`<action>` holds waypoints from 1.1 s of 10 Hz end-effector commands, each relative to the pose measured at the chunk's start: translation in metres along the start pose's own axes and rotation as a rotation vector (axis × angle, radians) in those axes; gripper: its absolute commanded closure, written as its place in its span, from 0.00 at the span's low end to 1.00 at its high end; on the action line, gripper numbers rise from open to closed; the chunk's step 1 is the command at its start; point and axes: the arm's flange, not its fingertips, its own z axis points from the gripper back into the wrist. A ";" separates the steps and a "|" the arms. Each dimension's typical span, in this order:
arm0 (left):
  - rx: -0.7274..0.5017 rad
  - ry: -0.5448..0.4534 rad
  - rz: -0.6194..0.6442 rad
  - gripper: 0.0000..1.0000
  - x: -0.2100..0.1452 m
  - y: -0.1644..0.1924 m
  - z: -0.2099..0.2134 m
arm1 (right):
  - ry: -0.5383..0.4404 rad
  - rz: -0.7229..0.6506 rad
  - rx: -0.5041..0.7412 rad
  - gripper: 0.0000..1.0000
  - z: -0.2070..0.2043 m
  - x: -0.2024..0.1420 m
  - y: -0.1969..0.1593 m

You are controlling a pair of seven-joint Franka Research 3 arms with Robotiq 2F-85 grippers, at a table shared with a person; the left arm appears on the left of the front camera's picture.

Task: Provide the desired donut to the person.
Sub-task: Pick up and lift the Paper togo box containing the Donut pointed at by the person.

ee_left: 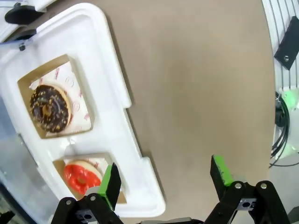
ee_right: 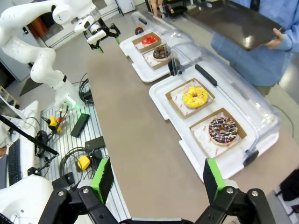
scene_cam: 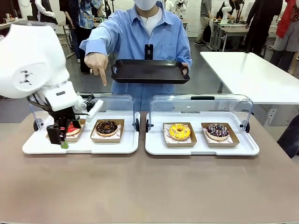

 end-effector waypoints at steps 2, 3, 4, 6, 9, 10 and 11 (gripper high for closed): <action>-0.023 -0.061 -0.031 0.00 -0.004 0.045 -0.015 | -0.011 0.004 0.009 0.00 0.000 0.000 0.000; -0.057 -0.100 -0.041 0.00 -0.008 0.057 -0.022 | -0.011 0.004 0.009 0.00 0.000 0.000 0.000; -0.095 -0.149 -0.053 0.00 -0.013 0.064 -0.027 | -0.011 0.004 0.009 0.00 0.000 0.000 0.000; -0.124 -0.216 -0.091 0.00 -0.021 0.065 -0.023 | -0.011 0.004 0.009 0.00 0.000 0.000 0.000; -0.073 -0.124 -0.046 0.00 -0.014 0.064 -0.033 | -0.011 0.004 0.009 0.00 0.000 0.000 0.000; -0.073 -0.124 -0.046 0.00 -0.014 0.064 -0.033 | -0.011 0.004 0.009 0.00 0.000 0.000 0.000; -0.073 -0.124 -0.046 0.00 -0.014 0.064 -0.033 | -0.011 0.004 0.009 0.00 0.000 0.000 0.000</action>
